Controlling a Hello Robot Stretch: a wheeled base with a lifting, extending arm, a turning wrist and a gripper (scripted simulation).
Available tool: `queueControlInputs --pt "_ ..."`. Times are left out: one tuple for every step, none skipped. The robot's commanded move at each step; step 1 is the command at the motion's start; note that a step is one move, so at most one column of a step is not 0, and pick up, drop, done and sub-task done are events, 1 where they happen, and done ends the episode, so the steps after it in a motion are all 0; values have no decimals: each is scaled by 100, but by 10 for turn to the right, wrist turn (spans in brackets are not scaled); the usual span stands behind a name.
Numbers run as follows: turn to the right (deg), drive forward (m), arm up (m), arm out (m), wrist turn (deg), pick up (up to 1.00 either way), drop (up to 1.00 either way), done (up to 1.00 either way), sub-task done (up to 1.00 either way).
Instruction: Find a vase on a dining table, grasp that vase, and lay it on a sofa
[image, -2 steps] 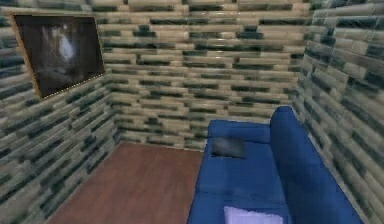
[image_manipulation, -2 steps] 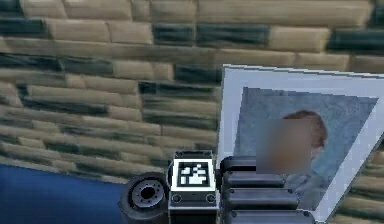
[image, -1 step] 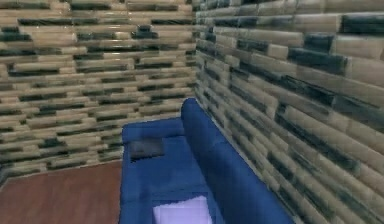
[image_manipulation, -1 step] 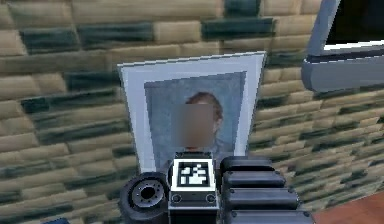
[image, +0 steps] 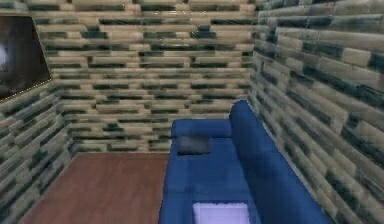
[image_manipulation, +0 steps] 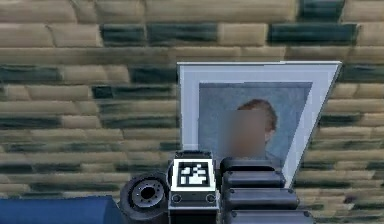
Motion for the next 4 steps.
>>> queueControlInputs --pt "60 0 0 0 0 0 0 0 0" --pt "450 0 0 0 0 0 0 0 0" --pt "360 0 0 0 0 0 0 0 0" --pt "0 20 0 0 0 0 0 0 0"
